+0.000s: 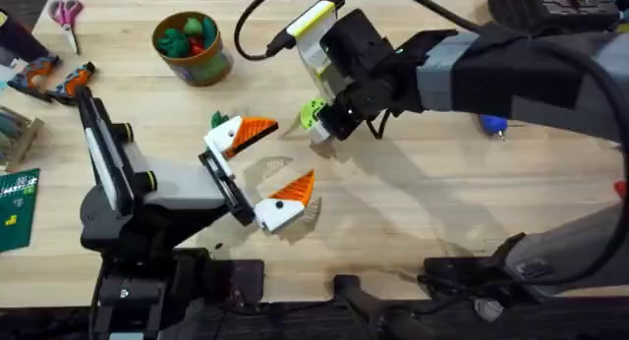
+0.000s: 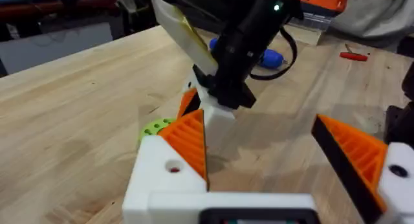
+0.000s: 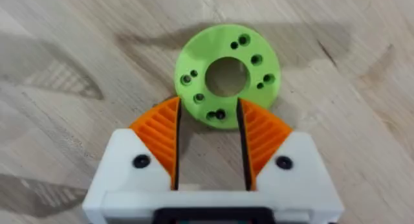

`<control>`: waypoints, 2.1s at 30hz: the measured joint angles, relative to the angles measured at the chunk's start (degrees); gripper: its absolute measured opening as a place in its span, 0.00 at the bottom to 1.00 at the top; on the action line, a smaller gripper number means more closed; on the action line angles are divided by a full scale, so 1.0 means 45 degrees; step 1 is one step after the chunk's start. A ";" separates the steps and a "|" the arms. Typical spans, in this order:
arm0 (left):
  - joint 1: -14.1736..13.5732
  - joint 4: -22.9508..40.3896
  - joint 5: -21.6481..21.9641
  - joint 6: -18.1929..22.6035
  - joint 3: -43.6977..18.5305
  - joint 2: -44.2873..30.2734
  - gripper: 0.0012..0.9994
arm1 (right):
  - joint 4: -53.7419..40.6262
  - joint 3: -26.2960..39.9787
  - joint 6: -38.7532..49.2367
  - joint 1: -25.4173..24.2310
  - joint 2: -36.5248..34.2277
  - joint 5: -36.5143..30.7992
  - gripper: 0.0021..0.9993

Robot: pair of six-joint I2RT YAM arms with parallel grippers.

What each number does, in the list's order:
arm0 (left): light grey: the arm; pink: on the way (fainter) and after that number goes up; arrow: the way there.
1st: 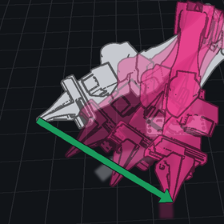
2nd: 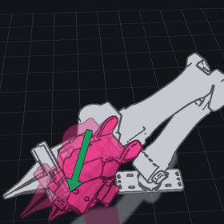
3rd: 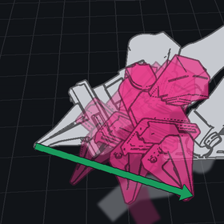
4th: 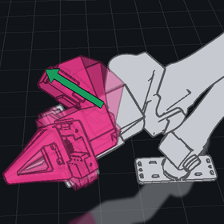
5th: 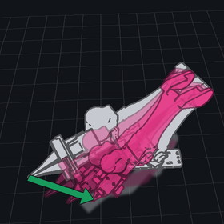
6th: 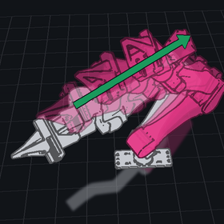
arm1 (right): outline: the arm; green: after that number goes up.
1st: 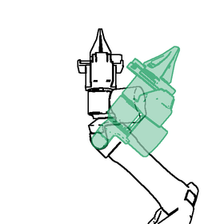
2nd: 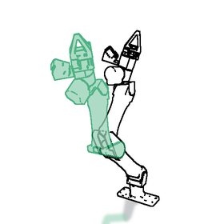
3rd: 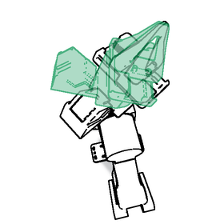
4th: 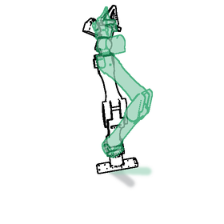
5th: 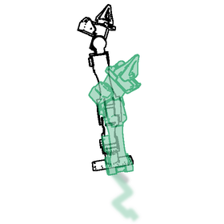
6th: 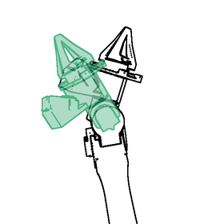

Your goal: Pick up the gripper from the table and insert it into the empty holder that is missing its gripper. Then pick up a screw, insert it into the mounting hole, and use the screwdriver to tighten it. Finally, clean up the table by picking up the vegetable and placing it into the bucket.

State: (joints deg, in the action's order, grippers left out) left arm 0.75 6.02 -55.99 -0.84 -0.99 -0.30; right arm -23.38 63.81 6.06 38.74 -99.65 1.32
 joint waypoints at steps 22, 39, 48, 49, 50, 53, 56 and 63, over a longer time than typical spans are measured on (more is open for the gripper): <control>0.0000 0.0000 0.0000 0.0000 0.0000 -0.0003 0.99 | -0.0113 0.0079 0.0002 -0.0175 -0.0108 0.0052 0.32; 0.0000 0.0000 0.0000 0.0000 0.0000 -0.0001 0.99 | -0.0238 0.0171 0.0046 -0.0277 -0.0108 -0.0034 0.00; 0.0000 0.0000 0.0000 0.0034 0.0000 -0.0001 0.99 | -0.1809 0.1593 0.0046 -0.0277 -0.0106 -0.0034 0.00; 0.0000 0.0000 0.0004 0.0039 0.0000 -0.0003 0.99 | -0.1984 0.1832 0.0046 -0.0277 -0.0108 -0.0034 0.00; 0.0000 0.0000 0.0000 0.0039 0.0000 -0.0003 0.99 | -0.2166 0.2084 0.0046 -0.0277 -0.0103 -0.0034 0.00; 0.0000 0.0000 0.0000 0.0039 0.0000 -0.0003 0.99 | -0.2786 0.2791 0.0046 -0.0277 -0.0031 0.0000 0.00; 0.0000 0.0000 0.0004 0.0039 0.0000 0.0002 0.99 | -0.3713 0.3593 0.0046 -0.0277 0.0102 0.0000 0.00; 0.0000 0.0000 0.0000 0.0039 0.0000 -0.0003 0.99 | -0.5629 0.5644 -0.0043 -0.0213 0.0646 0.0377 0.00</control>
State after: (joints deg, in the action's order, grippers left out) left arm 0.75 6.02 -55.99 -0.67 -0.99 -0.32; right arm -48.71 89.21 5.86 37.78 -96.74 3.02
